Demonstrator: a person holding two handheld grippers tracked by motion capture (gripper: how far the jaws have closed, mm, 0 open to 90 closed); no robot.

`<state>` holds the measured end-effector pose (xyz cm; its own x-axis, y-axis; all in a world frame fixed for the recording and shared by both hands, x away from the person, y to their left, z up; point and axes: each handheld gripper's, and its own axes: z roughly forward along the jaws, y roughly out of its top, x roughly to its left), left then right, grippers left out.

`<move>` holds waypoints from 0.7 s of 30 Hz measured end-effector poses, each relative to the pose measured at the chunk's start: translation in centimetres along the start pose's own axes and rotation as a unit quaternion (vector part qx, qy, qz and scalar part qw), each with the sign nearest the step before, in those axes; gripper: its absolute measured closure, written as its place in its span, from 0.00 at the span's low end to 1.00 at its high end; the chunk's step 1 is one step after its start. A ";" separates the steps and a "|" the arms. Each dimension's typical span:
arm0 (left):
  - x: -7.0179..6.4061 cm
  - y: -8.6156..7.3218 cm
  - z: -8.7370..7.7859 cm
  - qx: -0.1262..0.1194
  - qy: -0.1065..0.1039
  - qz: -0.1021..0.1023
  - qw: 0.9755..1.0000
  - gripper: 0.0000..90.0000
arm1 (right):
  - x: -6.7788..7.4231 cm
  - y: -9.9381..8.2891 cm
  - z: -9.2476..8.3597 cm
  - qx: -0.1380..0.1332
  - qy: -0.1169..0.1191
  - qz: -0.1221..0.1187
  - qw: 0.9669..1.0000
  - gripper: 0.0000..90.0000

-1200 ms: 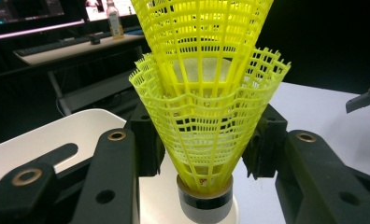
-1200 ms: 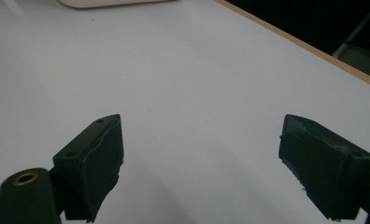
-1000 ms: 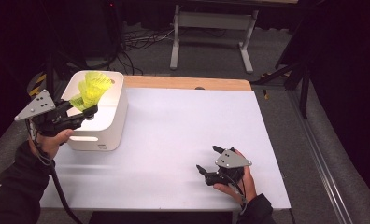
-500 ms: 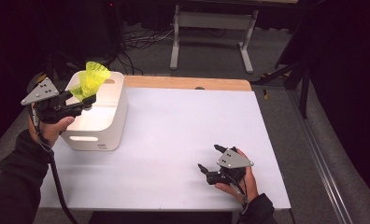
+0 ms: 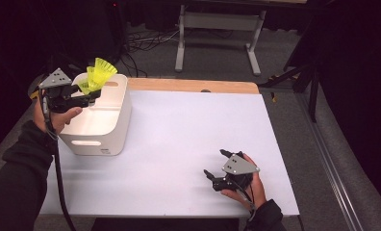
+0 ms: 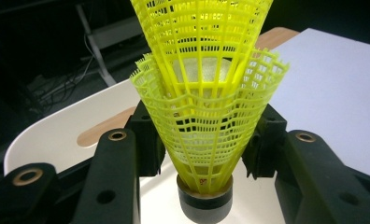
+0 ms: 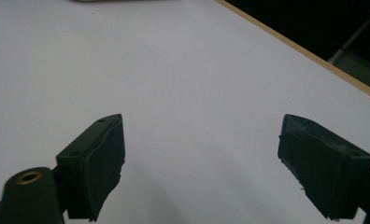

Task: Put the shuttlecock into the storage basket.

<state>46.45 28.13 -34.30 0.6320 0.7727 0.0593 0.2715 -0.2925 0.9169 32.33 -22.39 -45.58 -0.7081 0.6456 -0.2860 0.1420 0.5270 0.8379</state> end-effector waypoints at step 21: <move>0.6 -0.3 5.3 0.163 0.038 -0.008 0.986 0.65 | 0.6 0.1 0.3 0.009 0.023 -0.006 1.000 0.19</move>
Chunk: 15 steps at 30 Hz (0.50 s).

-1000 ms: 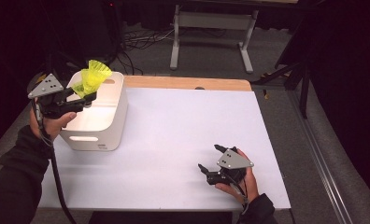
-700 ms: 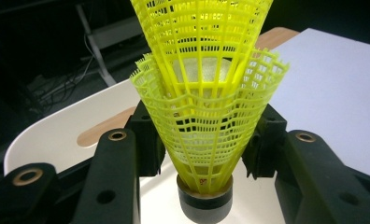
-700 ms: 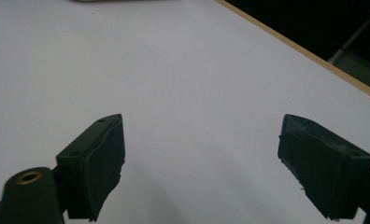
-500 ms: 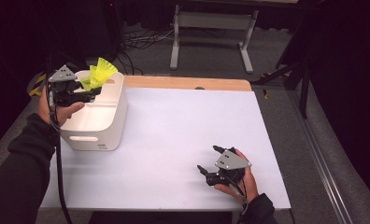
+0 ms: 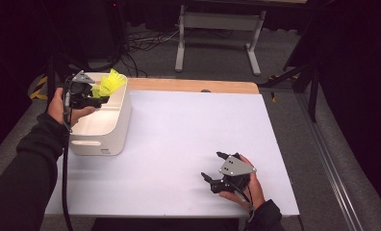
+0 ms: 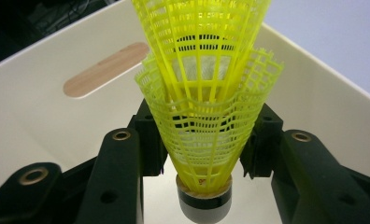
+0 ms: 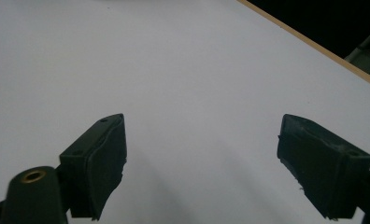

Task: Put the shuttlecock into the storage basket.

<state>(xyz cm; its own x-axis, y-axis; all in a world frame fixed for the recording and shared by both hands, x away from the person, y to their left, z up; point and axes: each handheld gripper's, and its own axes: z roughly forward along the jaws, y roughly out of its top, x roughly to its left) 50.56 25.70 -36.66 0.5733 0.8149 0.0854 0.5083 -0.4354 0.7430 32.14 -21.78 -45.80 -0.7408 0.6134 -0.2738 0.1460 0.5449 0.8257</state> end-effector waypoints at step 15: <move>0.7 0.3 3.2 0.083 0.016 0.002 0.996 0.65 | -0.1 -0.1 0.4 0.004 0.013 0.006 1.000 0.19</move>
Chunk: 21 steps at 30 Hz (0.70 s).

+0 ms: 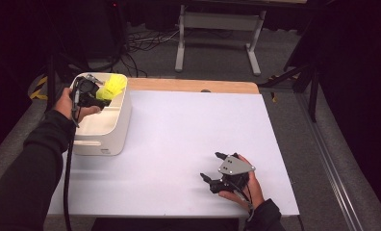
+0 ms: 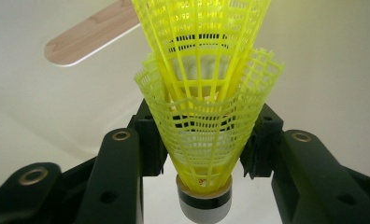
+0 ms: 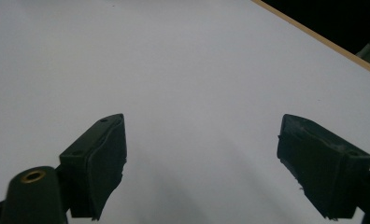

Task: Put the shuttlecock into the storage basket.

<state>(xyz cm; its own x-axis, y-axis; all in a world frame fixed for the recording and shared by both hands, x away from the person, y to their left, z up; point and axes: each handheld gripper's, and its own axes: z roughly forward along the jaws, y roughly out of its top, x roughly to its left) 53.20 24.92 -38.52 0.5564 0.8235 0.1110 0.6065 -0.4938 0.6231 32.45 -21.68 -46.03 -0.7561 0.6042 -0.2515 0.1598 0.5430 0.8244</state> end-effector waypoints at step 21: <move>-0.4 0.4 1.3 0.051 -0.014 0.018 0.998 0.55 | 0.0 -0.2 0.5 0.014 0.009 0.003 1.000 0.18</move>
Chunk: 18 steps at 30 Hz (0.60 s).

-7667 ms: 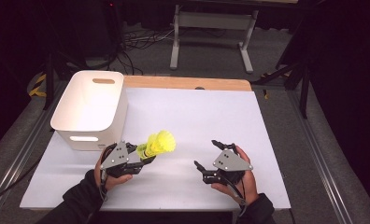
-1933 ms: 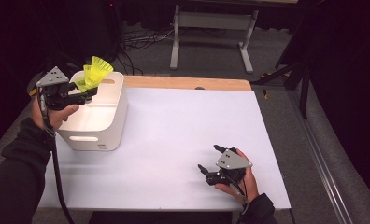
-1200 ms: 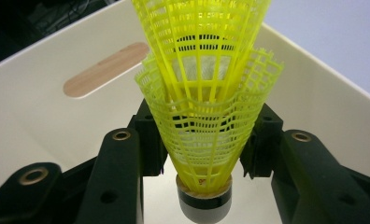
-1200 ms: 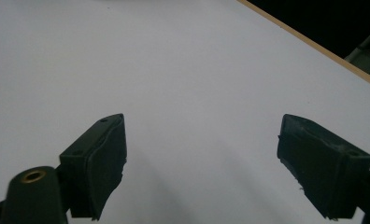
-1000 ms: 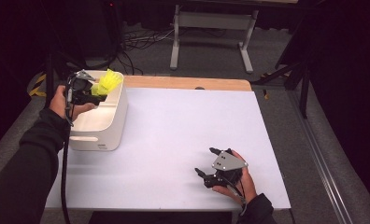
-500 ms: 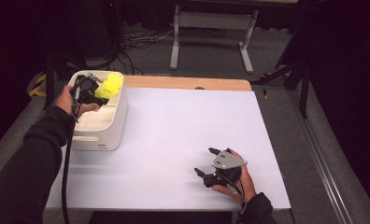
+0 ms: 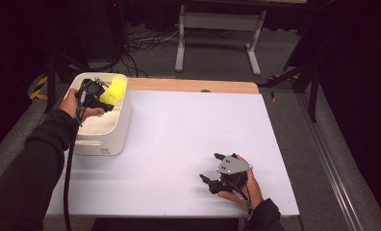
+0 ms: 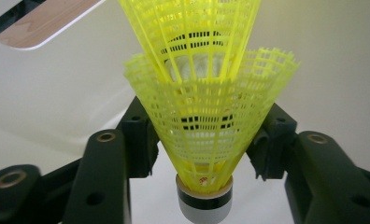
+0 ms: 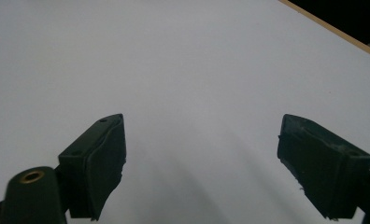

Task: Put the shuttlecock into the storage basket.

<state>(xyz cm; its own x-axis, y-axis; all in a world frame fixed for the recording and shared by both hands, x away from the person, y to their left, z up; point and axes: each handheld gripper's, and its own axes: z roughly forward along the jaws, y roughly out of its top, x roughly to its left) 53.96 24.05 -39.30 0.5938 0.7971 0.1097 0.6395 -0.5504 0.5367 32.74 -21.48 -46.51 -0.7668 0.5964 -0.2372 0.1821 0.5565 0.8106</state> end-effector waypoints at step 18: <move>-0.5 0.1 -0.7 -0.012 -0.008 0.019 1.000 0.26 | -0.1 0.1 -0.2 -0.005 -0.006 0.002 1.000 0.17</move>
<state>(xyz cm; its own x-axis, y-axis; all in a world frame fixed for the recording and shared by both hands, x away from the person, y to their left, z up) 53.42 23.81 -38.75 0.6252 0.7715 0.1175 0.6044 -0.5739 0.5525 32.71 -21.60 -46.29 -0.7584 0.6059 -0.2401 0.1791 0.5479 0.8172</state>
